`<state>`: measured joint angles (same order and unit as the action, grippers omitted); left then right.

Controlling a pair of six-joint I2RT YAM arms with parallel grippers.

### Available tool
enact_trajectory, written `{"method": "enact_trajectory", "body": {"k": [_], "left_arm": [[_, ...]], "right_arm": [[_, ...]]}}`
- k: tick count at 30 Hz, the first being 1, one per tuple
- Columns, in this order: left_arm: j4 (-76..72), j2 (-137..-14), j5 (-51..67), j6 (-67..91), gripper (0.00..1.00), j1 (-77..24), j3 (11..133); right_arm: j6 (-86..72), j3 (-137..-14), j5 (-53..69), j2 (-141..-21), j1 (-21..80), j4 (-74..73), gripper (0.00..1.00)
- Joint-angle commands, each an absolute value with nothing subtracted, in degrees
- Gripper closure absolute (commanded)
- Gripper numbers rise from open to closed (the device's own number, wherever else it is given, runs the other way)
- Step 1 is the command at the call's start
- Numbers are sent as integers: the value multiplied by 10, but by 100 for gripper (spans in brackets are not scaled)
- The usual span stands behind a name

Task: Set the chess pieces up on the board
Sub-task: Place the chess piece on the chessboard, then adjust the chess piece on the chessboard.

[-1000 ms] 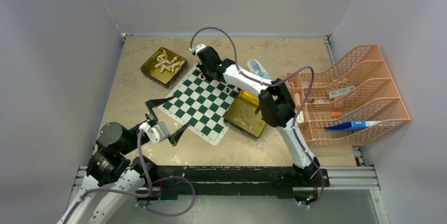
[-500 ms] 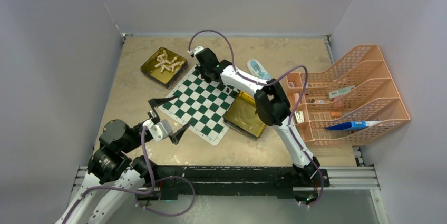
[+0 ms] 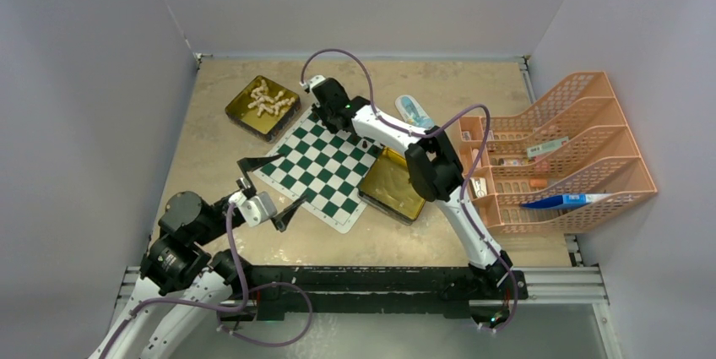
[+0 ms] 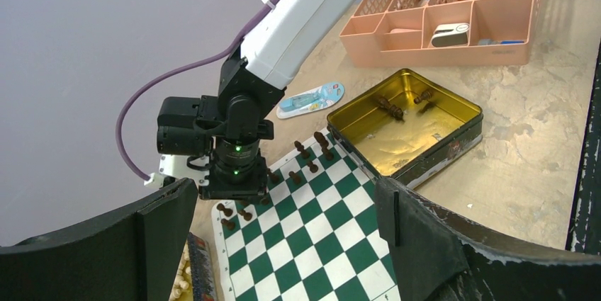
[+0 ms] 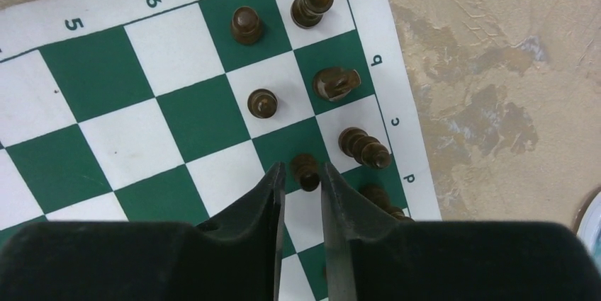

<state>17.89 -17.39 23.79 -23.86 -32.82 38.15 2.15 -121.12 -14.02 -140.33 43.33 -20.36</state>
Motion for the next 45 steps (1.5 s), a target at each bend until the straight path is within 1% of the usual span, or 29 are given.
{"method": "enact_trajectory", "body": {"k": [1, 2, 3, 4, 8, 11, 14, 19, 21, 22, 24, 25, 28, 30, 34, 36, 38, 40, 41, 43, 45], "left_arm": [[165, -176, 241, -250, 4, -330, 403], [165, -177, 241, -249, 4, -330, 403], [166, -180, 242, -247, 4, -330, 403], [166, -181, 242, -246, 4, -330, 403], [166, -184, 240, -240, 4, -330, 403], [168, -195, 228, -220, 4, -330, 406], [164, -213, 223, -192, 4, -330, 408], [144, -243, 203, -121, 4, -331, 396], [126, -252, 145, -43, 4, -331, 389], [123, -259, 85, 26, 4, -330, 388], [149, -278, -42, 160, 4, -330, 397], [164, -291, -69, 191, 4, -330, 405], [185, -353, -53, 192, 2, -330, 432], [210, -419, -47, 201, 0, -330, 483], [232, -574, -73, 201, 0, -328, 572], [204, -638, -73, 200, 6, -320, 598], [173, -696, -33, 207, 19, -297, 621], [136, -748, 2, 216, 28, -275, 637], [119, -775, 14, 218, 35, -265, 644], [87, -836, 7, 215, 49, -258, 662], [69, -894, -20, 205, 54, -255, 688]], "right_arm": [[28, -1257, -135, -1405, 431, -211, 70], [28, -1261, -134, -1403, 432, -213, 69], [25, -1265, -129, -1390, 431, -212, 65], [24, -1265, -126, -1384, 431, -209, 64], [5, -1250, -122, -1350, 432, -192, 62], [-46, -1220, -126, -1313, 431, -179, 62], [-99, -1165, -131, -1253, 426, -164, 62], [-186, -1025, -109, -1146, 417, -101, 62], [-198, -983, -102, -1123, 417, -78, 61], [-194, -972, -97, -1119, 417, -70, 61], [-192, -969, -98, -1119, 418, -70, 65], [-194, -972, -105, -1121, 417, -78, 66], [-198, -954, -135, -1102, 417, -83, 67], [-198, -921, -153, -1071, 415, -67, 65], [-223, -823, -179, -987, 409, -33, 65], [-256, -766, -195, -945, 409, -21, 65], [-287, -720, -198, -908, 407, -26, 65], [-308, -683, -208, -875, 407, -39, 65], [-314, -665, -215, -857, 407, -43, 65], [-320, -627, -219, -819, 405, -43, 65], [-319, -597, -220, -779, 405, -34, 65]]}}
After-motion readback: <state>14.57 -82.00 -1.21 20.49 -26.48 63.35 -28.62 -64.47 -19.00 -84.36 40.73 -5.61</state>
